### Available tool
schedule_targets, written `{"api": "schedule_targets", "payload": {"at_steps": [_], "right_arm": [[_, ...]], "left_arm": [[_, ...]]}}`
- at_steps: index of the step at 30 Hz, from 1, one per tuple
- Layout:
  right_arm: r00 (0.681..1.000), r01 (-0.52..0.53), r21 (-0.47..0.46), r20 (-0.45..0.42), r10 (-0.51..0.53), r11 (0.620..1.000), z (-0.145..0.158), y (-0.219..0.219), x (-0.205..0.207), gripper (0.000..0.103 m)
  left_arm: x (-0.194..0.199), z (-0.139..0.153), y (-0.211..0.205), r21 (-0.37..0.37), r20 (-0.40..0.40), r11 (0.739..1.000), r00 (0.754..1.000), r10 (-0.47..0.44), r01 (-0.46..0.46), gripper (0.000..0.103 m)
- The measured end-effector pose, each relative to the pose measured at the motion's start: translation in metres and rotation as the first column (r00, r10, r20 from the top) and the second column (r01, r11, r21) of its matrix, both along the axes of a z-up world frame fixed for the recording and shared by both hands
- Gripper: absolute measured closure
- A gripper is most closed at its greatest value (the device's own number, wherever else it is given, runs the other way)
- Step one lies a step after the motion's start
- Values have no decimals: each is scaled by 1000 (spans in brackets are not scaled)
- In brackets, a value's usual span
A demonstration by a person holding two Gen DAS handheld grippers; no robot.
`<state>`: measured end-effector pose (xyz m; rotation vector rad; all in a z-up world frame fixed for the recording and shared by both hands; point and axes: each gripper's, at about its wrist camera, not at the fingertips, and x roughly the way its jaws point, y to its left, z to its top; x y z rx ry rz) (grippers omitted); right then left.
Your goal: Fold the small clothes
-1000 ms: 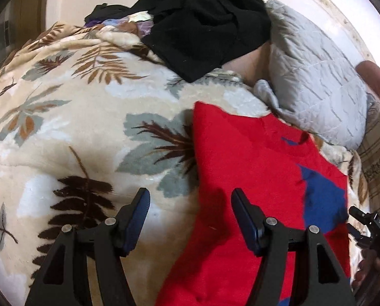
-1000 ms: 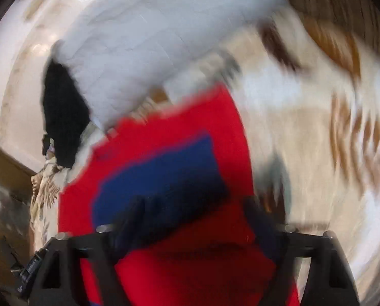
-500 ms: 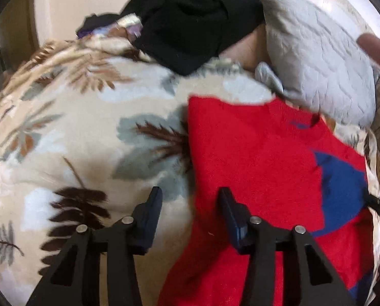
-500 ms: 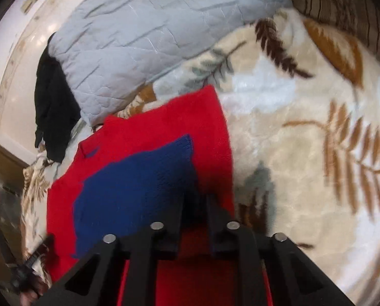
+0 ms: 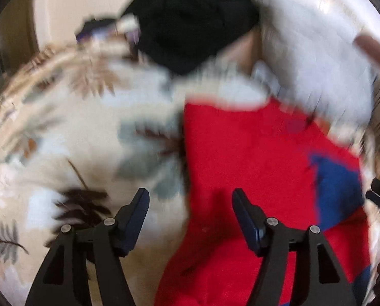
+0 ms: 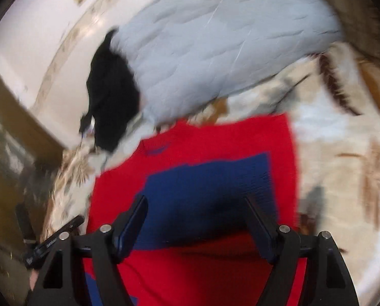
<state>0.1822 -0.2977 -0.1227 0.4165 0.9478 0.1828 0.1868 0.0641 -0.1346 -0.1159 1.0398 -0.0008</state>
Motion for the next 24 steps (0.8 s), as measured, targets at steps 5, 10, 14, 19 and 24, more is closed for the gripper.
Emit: {"api": "schedule_targets", "payload": {"at_steps": [5,10,14,19,24], "right_arm": [[997,50,-24,64,-49,998,17,-5,-28,26],[993,94,-40,-69,-96,995,-7,-26,-34,12],[995,83,-83,56,-78,993,26,-26,-94,11],[996,81,-312,72,-62,946,35,-18,-149,11],[991,131,-343,73,-113,930,37,-16,-181,11]], "left_arm": [[-26,28,6,12,130,1000,991,-11,10,33],[-48,10,31,-18,-12,999,999,35,-36,30],[-120,33,54,-62,111,996,992,64,-58,29],[-184,34,59,-56,146,998,988,45,-37,29],[-213,26,51,-33,113,999,993,22,-19,29]]}}
